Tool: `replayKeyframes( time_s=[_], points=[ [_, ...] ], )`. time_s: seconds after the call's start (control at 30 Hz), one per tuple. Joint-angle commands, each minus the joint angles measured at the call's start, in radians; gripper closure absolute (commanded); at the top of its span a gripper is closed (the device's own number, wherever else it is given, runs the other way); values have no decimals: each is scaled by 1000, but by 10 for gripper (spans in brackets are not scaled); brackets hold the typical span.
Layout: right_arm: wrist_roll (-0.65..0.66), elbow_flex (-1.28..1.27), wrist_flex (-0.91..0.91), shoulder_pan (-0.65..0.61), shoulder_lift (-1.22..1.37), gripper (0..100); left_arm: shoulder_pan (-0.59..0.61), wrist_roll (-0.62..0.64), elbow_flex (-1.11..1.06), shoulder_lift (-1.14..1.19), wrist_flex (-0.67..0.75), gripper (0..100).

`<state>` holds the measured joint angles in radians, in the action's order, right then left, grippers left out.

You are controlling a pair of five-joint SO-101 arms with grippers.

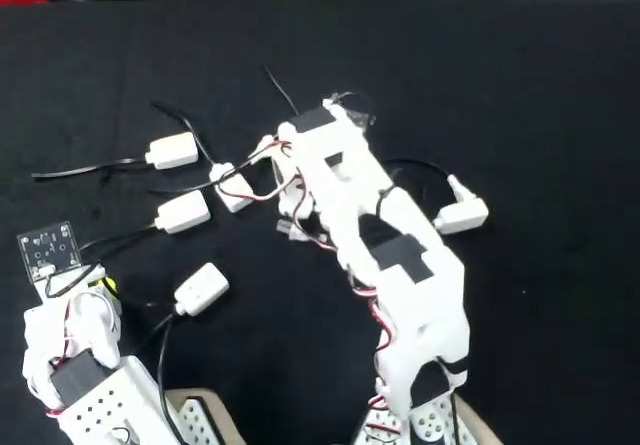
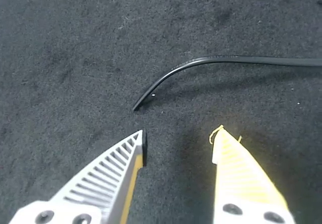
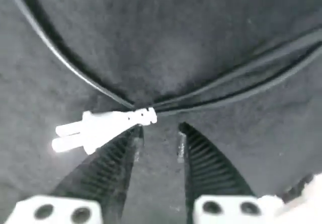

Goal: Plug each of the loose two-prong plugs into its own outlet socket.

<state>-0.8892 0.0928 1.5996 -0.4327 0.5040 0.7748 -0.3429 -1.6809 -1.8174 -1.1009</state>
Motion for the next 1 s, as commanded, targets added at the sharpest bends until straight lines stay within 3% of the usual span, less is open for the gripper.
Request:
replayKeyframes(
  time_s=[0.0, 0.23, 0.43, 0.77, 0.97],
  points=[
    [-54, 51, 23, 26, -42, 885, -4, 9, -19, 0, -2, 777],
    [-203, 81, 6, -6, -74, 881, -4, 9, -19, 0, -2, 777],
    [-207, 114, -46, -15, -8, 882, -4, 11, -19, 0, -2, 777],
    [-207, 117, -118, -173, 191, 883, -4, 11, -19, 0, 0, 777],
    [-206, 197, 20, -193, 225, 885, -4, 11, -19, 0, 0, 777]
  ],
)
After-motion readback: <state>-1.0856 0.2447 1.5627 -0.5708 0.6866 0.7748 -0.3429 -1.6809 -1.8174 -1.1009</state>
